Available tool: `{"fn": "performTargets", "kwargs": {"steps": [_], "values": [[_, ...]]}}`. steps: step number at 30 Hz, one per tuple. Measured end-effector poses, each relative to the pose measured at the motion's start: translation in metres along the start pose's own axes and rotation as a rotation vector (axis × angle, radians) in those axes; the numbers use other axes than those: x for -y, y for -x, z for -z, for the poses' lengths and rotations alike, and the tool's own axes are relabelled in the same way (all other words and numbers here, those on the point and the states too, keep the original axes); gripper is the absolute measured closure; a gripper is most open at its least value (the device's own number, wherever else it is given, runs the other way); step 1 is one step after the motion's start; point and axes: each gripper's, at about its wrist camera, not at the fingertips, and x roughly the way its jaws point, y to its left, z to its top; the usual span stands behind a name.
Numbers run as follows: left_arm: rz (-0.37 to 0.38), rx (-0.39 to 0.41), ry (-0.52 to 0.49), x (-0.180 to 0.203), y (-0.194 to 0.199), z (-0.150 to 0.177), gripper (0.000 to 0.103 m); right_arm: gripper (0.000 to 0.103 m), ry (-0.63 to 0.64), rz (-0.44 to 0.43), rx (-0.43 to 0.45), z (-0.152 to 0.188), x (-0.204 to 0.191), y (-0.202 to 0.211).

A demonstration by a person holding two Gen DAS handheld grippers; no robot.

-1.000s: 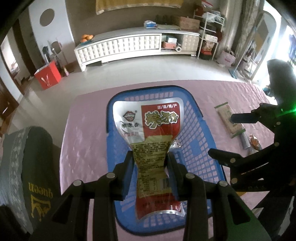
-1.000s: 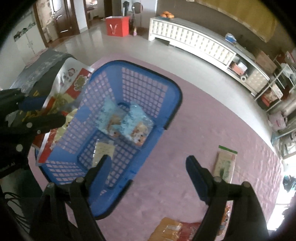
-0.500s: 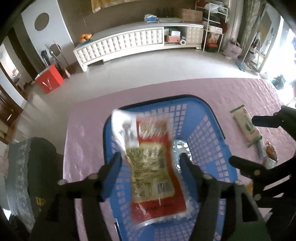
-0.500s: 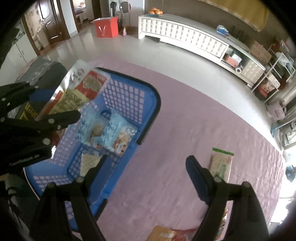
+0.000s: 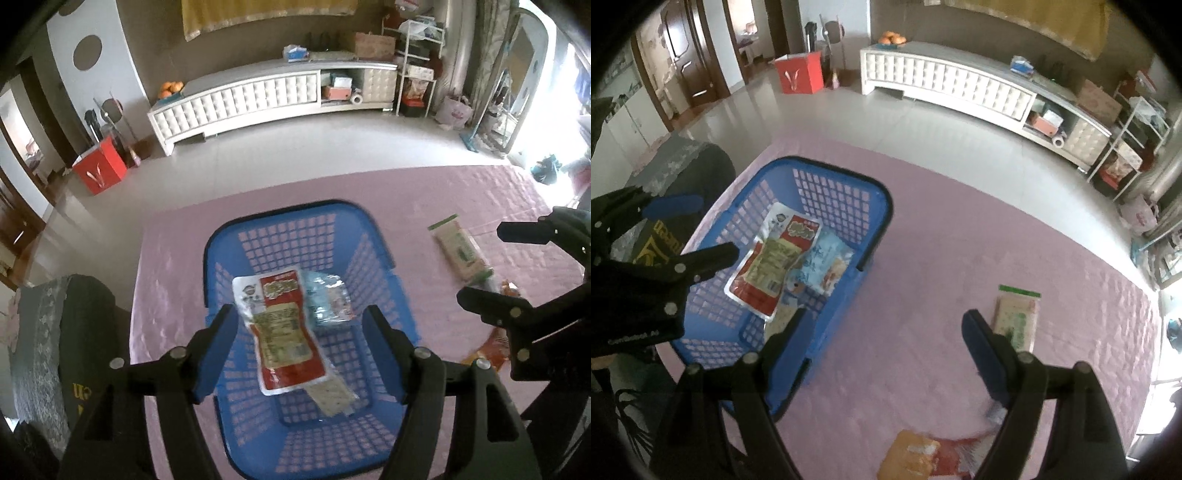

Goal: Organize snacks
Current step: 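Lower the sauce packet into the basket and open the left gripper, then move both grippers toward the green-labelled cracker pack on the table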

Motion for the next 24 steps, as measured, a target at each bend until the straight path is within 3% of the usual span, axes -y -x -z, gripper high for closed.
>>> {"fn": "performTargets", "kwargs": {"steps": [14,24], "values": [[0.078,0.038,-0.057,0.090,0.035,-0.012,0.035,0.017,-0.076,0.064,0.069,0.040,0.059,0.070],[0.142,0.007,-0.130,0.166,0.017,-0.026,0.024,0.017,-0.163,0.084,0.061,0.079,0.118,0.078]]}}
